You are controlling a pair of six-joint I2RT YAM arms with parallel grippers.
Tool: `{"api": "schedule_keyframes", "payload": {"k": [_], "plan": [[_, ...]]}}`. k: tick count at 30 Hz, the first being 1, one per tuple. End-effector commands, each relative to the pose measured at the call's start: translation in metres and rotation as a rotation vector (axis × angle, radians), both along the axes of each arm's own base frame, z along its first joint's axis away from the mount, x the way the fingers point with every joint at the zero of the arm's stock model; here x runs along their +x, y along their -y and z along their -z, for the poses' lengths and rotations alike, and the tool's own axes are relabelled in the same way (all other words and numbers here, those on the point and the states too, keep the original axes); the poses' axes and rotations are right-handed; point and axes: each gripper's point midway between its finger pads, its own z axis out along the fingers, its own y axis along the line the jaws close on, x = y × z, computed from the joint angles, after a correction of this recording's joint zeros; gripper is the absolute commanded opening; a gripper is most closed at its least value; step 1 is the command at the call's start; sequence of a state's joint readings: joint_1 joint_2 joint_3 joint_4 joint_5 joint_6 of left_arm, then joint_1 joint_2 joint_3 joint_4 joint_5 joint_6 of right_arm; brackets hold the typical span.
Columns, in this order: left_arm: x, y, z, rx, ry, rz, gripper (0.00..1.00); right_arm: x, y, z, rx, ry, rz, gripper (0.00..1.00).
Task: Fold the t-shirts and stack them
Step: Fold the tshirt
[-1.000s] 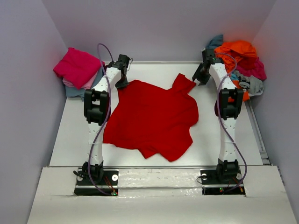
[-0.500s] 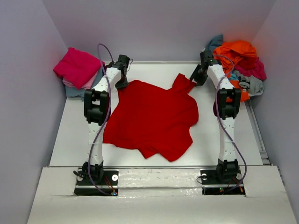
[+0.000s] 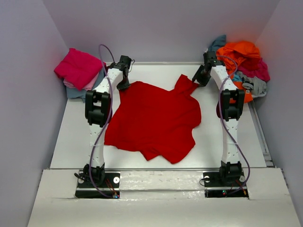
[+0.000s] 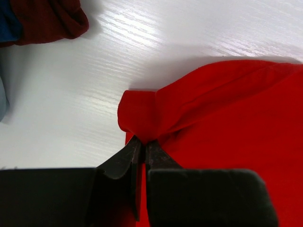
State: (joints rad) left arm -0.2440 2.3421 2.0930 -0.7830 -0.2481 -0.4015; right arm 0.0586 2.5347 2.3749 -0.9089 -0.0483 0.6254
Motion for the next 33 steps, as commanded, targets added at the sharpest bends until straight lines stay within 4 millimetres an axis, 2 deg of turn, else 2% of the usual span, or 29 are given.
{"api": "schedule_keyframes", "payload": {"k": [1,7,8,13,20,24,25,27,30,33], "plan": [[0.007,-0.006,-0.037,0.014,0.065,-0.005,0.06,0.001,0.021,0.012,-0.014,-0.018,0.065,0.50],[0.010,-0.005,-0.036,0.010,0.066,-0.001,0.06,-0.005,0.024,0.019,-0.024,-0.046,0.083,0.50],[0.010,-0.005,-0.036,0.010,0.066,-0.001,0.06,-0.005,0.033,0.021,-0.047,-0.050,0.102,0.50],[0.010,-0.005,-0.036,0.013,0.064,-0.001,0.06,-0.008,0.041,0.029,-0.058,-0.066,0.130,0.50],[0.010,-0.005,-0.035,0.015,0.063,-0.001,0.06,-0.007,0.036,0.041,-0.030,-0.070,0.117,0.49],[0.009,-0.006,-0.035,0.016,0.062,-0.003,0.06,-0.002,0.028,0.043,0.008,-0.058,0.086,0.37],[0.009,-0.006,-0.035,0.017,0.061,-0.005,0.06,-0.001,0.027,0.044,0.014,-0.057,0.081,0.28],[0.008,-0.006,-0.035,0.017,0.061,-0.005,0.06,0.000,0.022,0.046,0.036,-0.064,0.070,0.15],[0.008,-0.006,-0.034,0.014,0.060,-0.007,0.06,0.000,0.018,0.045,0.055,-0.062,0.057,0.08],[0.008,-0.005,-0.030,0.010,0.056,-0.010,0.06,0.000,0.016,0.036,0.064,-0.044,0.040,0.07]]}}
